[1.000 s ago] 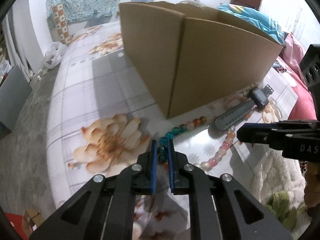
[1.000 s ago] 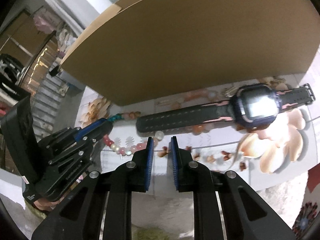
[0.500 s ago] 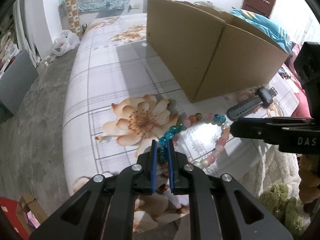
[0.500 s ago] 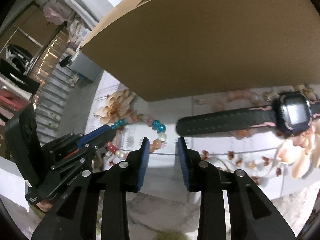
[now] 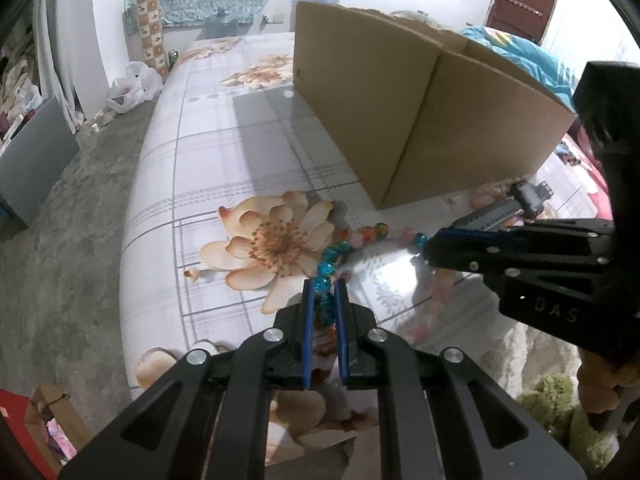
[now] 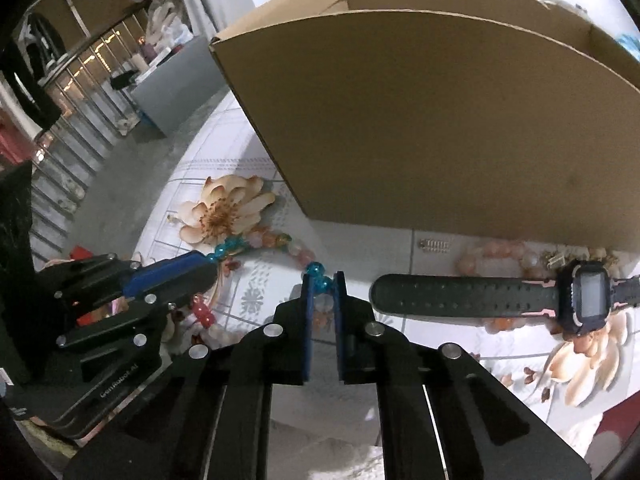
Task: Organize jewelry
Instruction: 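Lift the bracelet with the right gripper and carry it over the box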
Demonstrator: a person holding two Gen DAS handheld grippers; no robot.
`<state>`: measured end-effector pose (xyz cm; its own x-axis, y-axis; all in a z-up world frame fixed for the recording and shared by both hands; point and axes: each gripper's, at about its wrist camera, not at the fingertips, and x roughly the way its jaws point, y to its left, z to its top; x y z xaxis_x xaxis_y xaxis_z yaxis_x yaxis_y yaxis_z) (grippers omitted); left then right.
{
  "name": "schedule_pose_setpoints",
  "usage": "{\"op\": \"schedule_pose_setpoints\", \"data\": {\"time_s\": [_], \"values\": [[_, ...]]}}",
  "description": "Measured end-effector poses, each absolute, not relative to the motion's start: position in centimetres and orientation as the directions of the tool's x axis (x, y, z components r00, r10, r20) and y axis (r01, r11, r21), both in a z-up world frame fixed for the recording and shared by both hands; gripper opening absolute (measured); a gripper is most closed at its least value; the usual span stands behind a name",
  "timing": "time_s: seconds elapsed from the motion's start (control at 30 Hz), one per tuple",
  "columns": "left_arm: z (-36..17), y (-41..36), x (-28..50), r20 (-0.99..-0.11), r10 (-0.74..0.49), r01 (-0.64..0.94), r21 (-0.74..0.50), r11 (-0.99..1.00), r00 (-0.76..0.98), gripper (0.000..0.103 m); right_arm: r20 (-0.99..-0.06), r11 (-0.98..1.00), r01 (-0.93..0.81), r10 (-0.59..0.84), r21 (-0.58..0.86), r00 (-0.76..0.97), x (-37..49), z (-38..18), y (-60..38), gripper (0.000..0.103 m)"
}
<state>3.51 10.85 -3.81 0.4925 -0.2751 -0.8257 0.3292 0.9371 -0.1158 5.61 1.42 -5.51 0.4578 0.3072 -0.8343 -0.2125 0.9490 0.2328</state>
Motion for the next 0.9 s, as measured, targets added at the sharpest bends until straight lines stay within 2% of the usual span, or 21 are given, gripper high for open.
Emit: {"op": "schedule_pose_setpoints", "data": {"time_s": [0.37,0.67,0.8,0.9], "values": [[1.8,10.4,1.6,-0.758,-0.351,0.365,-0.160,0.917,0.550,0.009,-0.769,0.909,-0.247,0.417,0.336,0.484,3.4,-2.4,-1.3,0.007],[10.3,8.0,2.4,-0.617,-0.497,0.484,-0.207,0.850,0.610,0.009,-0.633,0.875,-0.325,0.485,0.359,0.604,3.1,5.6,-3.9,0.007],[12.3,5.8,6.1,-0.592,-0.521,0.519,-0.193,0.833,0.615,0.009,-0.636,0.872,-0.318,0.490,0.373,0.597,7.2,6.8,-6.3,0.007],[12.2,4.1,10.2,-0.615,-0.510,0.519,-0.183,0.835,0.602,0.009,-0.669,0.867,-0.296,0.498,0.401,0.551,11.5,6.0,-6.8,0.007]]}}
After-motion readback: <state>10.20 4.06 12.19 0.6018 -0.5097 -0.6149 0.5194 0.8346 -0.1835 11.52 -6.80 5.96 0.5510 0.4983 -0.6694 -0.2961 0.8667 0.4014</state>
